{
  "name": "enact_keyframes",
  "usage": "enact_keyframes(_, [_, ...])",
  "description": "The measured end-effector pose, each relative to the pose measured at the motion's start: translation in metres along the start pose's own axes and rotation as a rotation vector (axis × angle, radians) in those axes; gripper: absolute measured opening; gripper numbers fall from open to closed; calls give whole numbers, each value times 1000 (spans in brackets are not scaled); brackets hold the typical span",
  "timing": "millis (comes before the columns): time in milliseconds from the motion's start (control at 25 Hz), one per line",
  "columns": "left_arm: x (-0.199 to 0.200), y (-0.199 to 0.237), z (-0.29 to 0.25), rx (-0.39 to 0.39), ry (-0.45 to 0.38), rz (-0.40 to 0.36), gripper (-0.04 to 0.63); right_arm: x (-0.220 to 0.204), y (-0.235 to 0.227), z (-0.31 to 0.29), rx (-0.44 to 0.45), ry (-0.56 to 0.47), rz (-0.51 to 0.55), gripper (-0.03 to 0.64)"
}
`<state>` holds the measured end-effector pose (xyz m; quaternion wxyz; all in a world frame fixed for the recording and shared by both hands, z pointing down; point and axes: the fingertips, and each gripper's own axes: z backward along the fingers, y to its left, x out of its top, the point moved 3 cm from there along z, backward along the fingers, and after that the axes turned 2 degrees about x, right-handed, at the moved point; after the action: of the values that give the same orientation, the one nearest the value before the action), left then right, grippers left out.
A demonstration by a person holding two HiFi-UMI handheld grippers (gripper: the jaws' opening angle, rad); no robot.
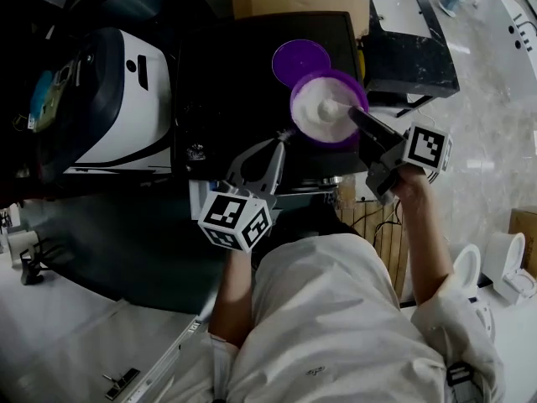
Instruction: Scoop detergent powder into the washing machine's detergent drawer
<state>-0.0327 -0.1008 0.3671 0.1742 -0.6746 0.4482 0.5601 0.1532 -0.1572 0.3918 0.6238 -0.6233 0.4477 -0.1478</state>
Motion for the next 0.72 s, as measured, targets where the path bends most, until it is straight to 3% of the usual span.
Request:
enact_keyframes(480, [-3,1,12,-81,39,-22,21,0,27,11,85,-153,-72,9])
enact_keyframes(720, [-8,11,32,-104,41,-28,21,-16,49,11,133,-184,-55,9])
